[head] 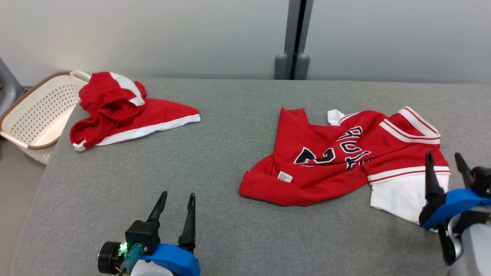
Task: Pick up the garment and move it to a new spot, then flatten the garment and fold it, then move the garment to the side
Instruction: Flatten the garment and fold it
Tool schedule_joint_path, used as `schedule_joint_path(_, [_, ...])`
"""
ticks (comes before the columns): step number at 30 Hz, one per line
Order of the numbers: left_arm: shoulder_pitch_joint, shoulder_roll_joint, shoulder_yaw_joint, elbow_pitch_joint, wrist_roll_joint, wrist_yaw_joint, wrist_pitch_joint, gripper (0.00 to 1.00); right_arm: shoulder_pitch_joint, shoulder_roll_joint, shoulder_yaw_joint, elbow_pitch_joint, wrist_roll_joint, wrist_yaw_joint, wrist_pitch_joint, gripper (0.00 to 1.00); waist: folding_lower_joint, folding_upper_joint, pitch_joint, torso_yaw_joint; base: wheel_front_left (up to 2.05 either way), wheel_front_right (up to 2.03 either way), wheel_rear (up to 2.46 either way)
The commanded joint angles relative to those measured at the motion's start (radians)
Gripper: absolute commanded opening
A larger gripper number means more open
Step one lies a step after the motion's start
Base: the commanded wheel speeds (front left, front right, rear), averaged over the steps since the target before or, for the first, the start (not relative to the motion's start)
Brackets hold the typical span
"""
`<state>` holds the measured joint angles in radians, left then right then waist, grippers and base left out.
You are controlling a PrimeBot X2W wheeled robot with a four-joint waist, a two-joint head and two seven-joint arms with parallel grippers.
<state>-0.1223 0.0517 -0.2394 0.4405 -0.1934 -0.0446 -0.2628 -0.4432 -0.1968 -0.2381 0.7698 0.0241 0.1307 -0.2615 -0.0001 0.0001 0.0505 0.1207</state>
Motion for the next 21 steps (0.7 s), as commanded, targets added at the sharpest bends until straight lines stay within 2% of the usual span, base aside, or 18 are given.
schedule_joint_path(1, [0.011, 0.001, 0.0, 0.006, 0.003, -0.001, -0.003, 1.0, 0.073, 0.024, 0.019, -0.058, 0.019, 0.0, -0.004, 1.0, 0.0001, -0.0001, -0.039, -0.039, 0.0, 0.0, 0.0])
schedule_joint_path(5, [0.013, 0.0, 0.002, 0.017, -0.001, 0.0, -0.003, 1.0, 0.21, 0.078, 0.059, -0.201, 0.056, 0.0, -0.005, 1.0, 0.0001, -0.0001, -0.06, -0.065, 0.0, 0.0, 0.0])
schedule_joint_path(12, [0.017, 0.0, 0.006, 0.027, -0.005, 0.001, -0.003, 1.0, 0.369, 0.132, 0.115, -0.391, 0.087, 0.0, 0.013, 1.0, 0.0001, -0.0001, -0.071, -0.085, 0.0, 0.0, 0.0])
schedule_joint_path(21, [-0.037, 0.005, -0.042, 0.094, 0.015, -0.024, 0.024, 1.0, 0.438, 0.146, 0.182, -0.507, 0.126, 0.0, 0.053, 1.0, 0.0001, -0.0001, -0.062, -0.101, 0.0, 0.0, 0.0])
